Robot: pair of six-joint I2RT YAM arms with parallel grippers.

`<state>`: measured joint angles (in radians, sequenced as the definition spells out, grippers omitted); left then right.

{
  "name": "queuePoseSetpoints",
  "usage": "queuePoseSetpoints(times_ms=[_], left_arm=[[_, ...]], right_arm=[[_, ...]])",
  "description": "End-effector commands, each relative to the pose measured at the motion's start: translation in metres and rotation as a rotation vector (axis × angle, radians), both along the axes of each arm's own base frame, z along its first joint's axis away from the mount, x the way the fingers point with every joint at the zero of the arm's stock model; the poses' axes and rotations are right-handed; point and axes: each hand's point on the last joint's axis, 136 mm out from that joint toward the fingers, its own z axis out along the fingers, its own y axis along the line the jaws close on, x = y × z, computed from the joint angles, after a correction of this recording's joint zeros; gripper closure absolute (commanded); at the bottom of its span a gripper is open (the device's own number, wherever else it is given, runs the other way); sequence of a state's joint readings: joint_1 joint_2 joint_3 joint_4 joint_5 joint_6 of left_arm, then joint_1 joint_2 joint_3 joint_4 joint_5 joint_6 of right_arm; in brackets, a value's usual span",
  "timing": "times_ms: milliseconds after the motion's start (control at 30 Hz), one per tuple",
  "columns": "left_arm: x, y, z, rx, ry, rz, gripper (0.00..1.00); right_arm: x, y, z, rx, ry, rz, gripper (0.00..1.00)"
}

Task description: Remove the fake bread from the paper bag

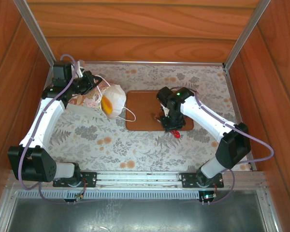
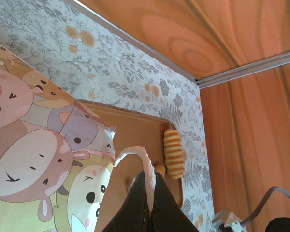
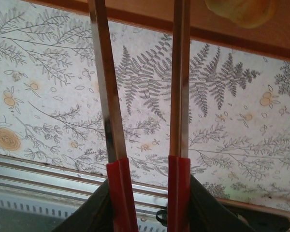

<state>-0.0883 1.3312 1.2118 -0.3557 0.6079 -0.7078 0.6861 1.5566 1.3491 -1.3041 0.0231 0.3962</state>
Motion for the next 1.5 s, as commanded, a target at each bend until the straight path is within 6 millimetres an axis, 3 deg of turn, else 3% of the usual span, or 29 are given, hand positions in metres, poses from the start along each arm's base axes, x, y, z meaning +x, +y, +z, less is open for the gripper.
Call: queuePoseSetpoints(times_ms=[0,367,667,800,1000,1167,1300,1467], left_arm=[[0.003,-0.005,0.011,-0.017,-0.039,-0.022,1.00],[0.003,-0.006,0.010,-0.022,-0.031,-0.025,1.00],[0.001,-0.005,0.010,-0.018,-0.035,-0.018,1.00],[0.001,-0.005,0.009,-0.020,-0.030,-0.018,1.00],[0.000,-0.004,0.011,-0.020,-0.036,-0.011,1.00],[-0.004,0.000,0.012,-0.011,-0.038,0.013,1.00],[-0.010,0.005,0.009,-0.004,-0.030,0.043,1.00],[-0.014,0.010,0.012,0.004,-0.037,0.073,1.00]], right_arm=[[-0.011,-0.019,0.015,-0.021,-0.023,-0.062,0.65],[-0.035,-0.056,0.014,-0.100,-0.004,-0.124,0.64],[-0.039,-0.059,0.028,-0.074,-0.009,-0.120,0.64],[-0.039,-0.039,0.039,0.047,-0.011,-0.087,0.64],[-0.019,-0.008,0.065,0.241,-0.134,-0.029,0.64],[-0.005,0.033,0.094,0.458,-0.202,0.076,0.64],[-0.012,0.069,0.114,0.666,-0.185,0.194,0.65],[-0.014,0.091,0.107,0.699,-0.160,0.303,0.64]])
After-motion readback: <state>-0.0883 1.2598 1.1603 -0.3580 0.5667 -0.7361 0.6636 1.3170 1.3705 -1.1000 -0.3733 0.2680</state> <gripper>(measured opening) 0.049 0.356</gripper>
